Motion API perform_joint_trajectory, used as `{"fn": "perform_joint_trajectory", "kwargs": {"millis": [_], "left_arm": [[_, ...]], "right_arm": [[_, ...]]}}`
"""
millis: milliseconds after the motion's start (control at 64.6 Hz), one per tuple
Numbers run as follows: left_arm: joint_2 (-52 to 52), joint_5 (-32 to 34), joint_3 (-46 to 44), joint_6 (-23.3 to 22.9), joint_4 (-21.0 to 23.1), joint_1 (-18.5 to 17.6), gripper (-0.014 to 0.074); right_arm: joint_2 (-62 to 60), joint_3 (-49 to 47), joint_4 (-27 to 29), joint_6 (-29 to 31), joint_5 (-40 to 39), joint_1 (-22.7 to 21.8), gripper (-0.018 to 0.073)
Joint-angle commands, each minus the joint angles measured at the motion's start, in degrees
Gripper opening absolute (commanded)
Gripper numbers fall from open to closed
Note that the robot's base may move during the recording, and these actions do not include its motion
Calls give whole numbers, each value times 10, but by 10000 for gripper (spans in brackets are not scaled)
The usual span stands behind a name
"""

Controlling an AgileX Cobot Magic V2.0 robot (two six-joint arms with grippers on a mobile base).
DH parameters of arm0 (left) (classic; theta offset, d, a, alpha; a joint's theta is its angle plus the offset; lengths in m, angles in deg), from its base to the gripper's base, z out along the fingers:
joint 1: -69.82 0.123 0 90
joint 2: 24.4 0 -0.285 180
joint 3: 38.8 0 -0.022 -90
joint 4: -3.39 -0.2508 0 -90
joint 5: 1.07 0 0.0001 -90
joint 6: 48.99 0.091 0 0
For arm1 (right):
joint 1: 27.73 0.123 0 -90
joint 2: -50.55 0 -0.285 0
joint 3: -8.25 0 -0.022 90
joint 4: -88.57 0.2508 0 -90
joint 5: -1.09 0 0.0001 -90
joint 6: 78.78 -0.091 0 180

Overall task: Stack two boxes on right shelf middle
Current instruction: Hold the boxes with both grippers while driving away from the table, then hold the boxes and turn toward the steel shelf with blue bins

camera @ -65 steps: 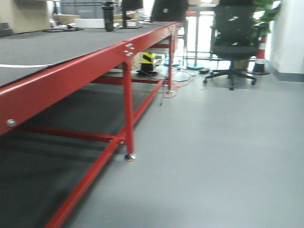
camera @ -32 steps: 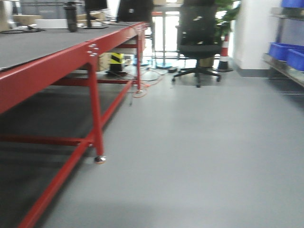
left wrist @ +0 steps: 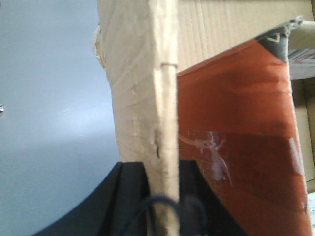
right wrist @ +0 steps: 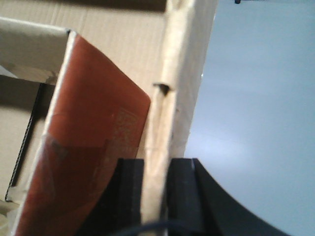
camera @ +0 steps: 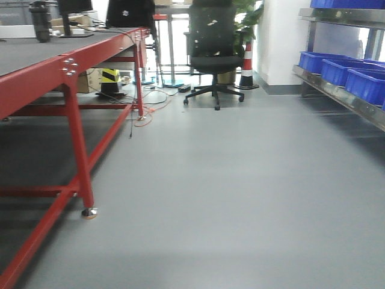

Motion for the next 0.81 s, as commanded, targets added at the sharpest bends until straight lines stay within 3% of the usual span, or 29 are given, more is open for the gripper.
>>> {"fn": "perform_joint_trajectory", "kwargs": {"millis": [0, 790], "left_arm": [[9, 33, -10, -2, -14, 3, -111], [9, 33, -10, -2, -14, 3, -111]], "right_arm": [[-7, -7, -20, 12, -21, -4, -153], [-7, -7, -20, 12, -21, -4, -153]]}}
